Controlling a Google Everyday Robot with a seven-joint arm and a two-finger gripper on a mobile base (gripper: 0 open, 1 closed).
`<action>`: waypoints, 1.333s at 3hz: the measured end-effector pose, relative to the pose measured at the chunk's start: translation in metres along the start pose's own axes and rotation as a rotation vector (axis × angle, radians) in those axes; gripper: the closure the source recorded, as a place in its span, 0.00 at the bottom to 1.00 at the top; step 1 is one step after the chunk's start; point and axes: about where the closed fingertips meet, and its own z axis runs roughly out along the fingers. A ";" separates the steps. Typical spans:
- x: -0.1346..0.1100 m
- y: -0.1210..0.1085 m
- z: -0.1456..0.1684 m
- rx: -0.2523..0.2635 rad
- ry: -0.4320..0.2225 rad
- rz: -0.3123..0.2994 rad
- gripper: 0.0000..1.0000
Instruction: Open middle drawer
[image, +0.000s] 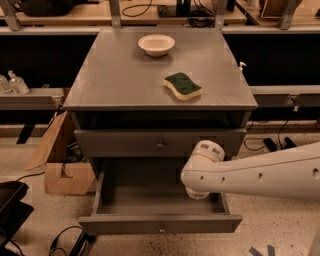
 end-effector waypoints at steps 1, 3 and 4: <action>-0.002 0.006 0.043 -0.054 -0.014 0.001 1.00; -0.001 0.016 0.139 -0.105 -0.117 -0.044 1.00; 0.000 0.034 0.157 -0.142 -0.143 -0.039 1.00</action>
Offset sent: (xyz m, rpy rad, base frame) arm 0.0261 -0.0034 -0.1498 0.1228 0.1113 0.0832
